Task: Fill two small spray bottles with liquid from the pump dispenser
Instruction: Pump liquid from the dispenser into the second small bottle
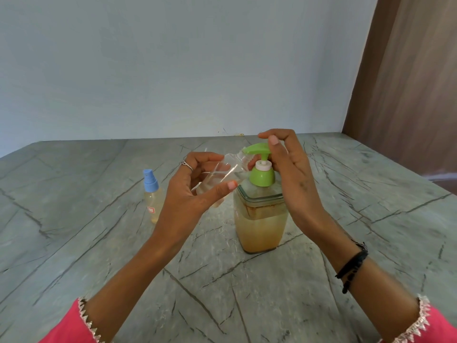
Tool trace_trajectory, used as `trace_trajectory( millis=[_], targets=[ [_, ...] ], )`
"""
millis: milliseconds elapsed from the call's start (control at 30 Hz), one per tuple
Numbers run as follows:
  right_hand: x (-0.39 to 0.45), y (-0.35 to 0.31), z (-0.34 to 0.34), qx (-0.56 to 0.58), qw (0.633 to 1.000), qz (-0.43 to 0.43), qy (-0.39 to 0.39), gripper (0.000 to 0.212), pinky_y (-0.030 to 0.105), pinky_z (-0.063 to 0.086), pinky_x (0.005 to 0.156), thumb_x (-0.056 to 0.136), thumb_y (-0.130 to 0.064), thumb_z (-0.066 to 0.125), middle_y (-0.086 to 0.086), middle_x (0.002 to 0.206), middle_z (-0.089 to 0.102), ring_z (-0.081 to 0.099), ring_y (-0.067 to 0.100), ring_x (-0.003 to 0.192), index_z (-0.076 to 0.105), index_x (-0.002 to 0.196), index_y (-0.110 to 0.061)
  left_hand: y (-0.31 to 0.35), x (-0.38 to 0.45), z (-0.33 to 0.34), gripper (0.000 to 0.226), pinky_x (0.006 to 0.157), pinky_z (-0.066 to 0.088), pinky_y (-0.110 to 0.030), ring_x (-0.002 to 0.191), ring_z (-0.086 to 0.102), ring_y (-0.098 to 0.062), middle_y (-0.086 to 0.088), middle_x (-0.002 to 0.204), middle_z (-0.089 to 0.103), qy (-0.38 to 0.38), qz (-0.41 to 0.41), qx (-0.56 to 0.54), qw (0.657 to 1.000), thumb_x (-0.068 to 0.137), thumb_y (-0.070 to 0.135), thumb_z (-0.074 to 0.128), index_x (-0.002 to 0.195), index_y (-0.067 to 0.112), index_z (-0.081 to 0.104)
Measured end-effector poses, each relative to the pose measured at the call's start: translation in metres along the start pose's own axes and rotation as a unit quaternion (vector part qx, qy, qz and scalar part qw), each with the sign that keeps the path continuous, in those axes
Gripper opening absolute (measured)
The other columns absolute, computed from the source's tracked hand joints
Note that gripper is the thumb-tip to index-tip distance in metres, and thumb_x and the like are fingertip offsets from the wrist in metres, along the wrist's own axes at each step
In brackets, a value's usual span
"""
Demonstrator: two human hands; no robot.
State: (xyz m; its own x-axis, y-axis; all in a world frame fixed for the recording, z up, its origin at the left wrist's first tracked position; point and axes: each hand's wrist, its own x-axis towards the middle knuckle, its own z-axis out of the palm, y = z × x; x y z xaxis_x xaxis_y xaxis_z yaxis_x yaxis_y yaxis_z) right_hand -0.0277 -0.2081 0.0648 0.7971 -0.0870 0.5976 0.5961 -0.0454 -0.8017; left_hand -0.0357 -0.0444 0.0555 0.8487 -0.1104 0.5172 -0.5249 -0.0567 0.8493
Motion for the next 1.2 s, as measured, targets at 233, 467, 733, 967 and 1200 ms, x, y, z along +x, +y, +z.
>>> trace_trajectory(
  millis=[233,467,733,967,1200],
  targets=[
    [-0.008,0.018,-0.007,-0.085,0.992,-0.088,-0.036,0.024,0.017,0.051,0.079,0.090,-0.030,0.056,-0.014,0.093,0.069,0.066,0.007,0.092,0.047,0.112,-0.034,0.002,-0.001,0.002,0.038,0.066,0.052,-0.015,0.097,0.064,-0.005,0.006,0.100,0.068,0.003,-0.002,-0.006,1.000,0.067,0.026,0.072,0.101,0.026,0.057],
    [-0.006,0.026,-0.011,-0.105,0.987,-0.106,-0.067,0.034,0.006,0.045,0.080,0.085,-0.012,0.061,-0.042,0.104,0.055,0.058,-0.012,0.096,0.052,0.116,-0.001,0.001,-0.001,0.003,0.035,0.072,0.052,-0.015,0.096,0.064,-0.003,0.008,0.100,0.068,0.007,0.001,0.000,1.000,0.070,0.030,0.073,0.101,0.028,0.056],
    [-0.006,0.025,-0.011,-0.092,0.988,-0.101,-0.074,0.038,0.009,0.047,0.082,0.085,-0.015,0.061,-0.036,0.102,0.060,0.061,-0.007,0.097,0.047,0.120,-0.014,-0.001,-0.002,0.003,0.038,0.071,0.052,-0.015,0.094,0.064,-0.002,0.009,0.098,0.068,0.006,-0.003,0.007,1.000,0.069,0.030,0.075,0.103,0.027,0.056],
    [-0.006,0.025,-0.011,-0.095,0.987,-0.110,-0.075,0.038,0.010,0.048,0.082,0.086,-0.012,0.062,-0.040,0.104,0.058,0.060,-0.009,0.098,0.043,0.117,-0.024,0.001,-0.002,0.004,0.040,0.067,0.051,-0.013,0.093,0.064,-0.001,0.010,0.100,0.066,0.000,0.000,0.014,1.000,0.064,0.031,0.069,0.101,0.029,0.054],
    [-0.005,0.024,-0.011,-0.099,0.984,-0.132,-0.072,0.037,0.012,0.049,0.082,0.080,-0.011,0.067,-0.035,0.116,0.048,0.058,-0.007,0.102,0.059,0.108,-0.034,-0.001,-0.002,0.002,0.042,0.073,0.053,-0.015,0.096,0.063,0.000,0.012,0.101,0.065,0.001,0.003,0.025,1.000,0.063,0.031,0.069,0.102,0.030,0.053]
  ],
)
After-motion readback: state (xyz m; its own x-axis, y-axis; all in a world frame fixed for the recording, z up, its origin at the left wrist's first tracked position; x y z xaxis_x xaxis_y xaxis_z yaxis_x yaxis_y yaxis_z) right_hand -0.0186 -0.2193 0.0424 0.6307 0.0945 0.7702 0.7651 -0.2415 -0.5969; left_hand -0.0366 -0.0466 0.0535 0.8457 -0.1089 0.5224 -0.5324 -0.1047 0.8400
